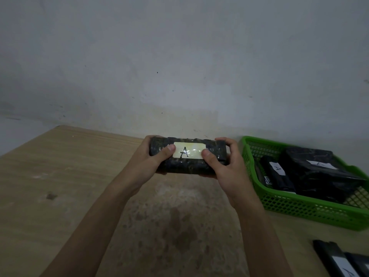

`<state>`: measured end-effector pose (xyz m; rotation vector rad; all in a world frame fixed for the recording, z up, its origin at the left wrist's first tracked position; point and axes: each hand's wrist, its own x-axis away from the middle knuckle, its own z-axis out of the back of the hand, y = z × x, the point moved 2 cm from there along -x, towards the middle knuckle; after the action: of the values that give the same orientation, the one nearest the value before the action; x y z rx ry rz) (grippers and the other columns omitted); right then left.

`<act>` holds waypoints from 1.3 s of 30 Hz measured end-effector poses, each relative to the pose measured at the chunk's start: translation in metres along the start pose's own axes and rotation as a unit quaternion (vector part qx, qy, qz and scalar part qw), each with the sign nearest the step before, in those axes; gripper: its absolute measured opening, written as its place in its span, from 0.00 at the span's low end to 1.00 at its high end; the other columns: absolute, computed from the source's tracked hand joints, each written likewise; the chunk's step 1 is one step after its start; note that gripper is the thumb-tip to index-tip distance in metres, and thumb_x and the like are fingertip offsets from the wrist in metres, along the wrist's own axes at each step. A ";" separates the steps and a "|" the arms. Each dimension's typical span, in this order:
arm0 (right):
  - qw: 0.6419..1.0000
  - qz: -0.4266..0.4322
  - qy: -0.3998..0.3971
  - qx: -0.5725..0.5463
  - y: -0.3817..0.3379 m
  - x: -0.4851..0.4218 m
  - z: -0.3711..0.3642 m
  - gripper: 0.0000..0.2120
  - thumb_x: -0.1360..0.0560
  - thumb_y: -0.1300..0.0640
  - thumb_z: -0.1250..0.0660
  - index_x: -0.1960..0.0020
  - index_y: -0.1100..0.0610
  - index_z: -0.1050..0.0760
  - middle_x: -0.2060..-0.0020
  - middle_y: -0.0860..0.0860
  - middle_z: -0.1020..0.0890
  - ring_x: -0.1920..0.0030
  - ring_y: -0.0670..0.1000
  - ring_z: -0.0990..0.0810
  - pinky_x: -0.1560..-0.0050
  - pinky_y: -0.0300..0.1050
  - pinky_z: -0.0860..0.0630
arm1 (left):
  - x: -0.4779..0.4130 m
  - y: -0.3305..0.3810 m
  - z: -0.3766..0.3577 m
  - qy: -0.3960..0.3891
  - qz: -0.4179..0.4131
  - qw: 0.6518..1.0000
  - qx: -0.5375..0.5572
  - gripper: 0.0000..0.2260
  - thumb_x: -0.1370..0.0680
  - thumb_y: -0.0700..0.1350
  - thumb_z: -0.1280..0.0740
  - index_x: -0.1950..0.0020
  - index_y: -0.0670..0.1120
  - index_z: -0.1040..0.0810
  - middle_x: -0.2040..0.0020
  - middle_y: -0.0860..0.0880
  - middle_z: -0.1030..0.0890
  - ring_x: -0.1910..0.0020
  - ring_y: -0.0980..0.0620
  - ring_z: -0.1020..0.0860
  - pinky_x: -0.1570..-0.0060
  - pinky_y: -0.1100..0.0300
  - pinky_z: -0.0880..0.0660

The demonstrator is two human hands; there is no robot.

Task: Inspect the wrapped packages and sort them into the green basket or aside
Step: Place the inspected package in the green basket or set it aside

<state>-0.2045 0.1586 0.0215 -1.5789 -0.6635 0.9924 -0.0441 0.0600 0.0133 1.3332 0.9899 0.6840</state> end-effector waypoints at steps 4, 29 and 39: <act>0.999 0.026 0.013 0.021 0.003 -0.001 0.000 0.18 0.29 0.58 0.27 0.45 0.47 0.29 0.52 0.50 0.19 0.52 0.52 0.17 0.55 0.51 0.17 | 0.001 -0.001 0.000 0.006 -0.008 1.000 0.003 0.19 0.31 0.52 0.31 0.44 0.47 0.28 0.50 0.46 0.21 0.54 0.49 0.20 0.65 0.56 0.21; 0.996 -0.027 0.083 0.022 0.009 -0.003 -0.007 0.08 0.26 0.55 0.30 0.49 0.49 0.26 0.51 0.51 0.20 0.50 0.53 0.19 0.47 0.57 0.20 | 0.003 -0.009 -0.020 0.067 0.053 0.995 0.055 0.13 0.25 0.46 0.32 0.43 0.44 0.28 0.49 0.46 0.21 0.52 0.49 0.19 0.55 0.52 0.19; 0.996 -0.002 0.090 -0.004 0.005 -0.002 -0.008 0.08 0.24 0.59 0.34 0.49 0.48 0.23 0.52 0.50 0.19 0.47 0.55 0.19 0.46 0.59 0.21 | 0.001 -0.004 -0.013 0.062 0.030 0.995 0.067 0.03 0.23 0.45 0.36 0.51 0.47 0.27 0.53 0.46 0.21 0.55 0.48 0.20 0.53 0.48 0.20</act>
<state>-0.1989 0.1520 0.0172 -1.6512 -0.5463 0.8336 -0.0557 0.0664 0.0094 1.4556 1.1151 0.7635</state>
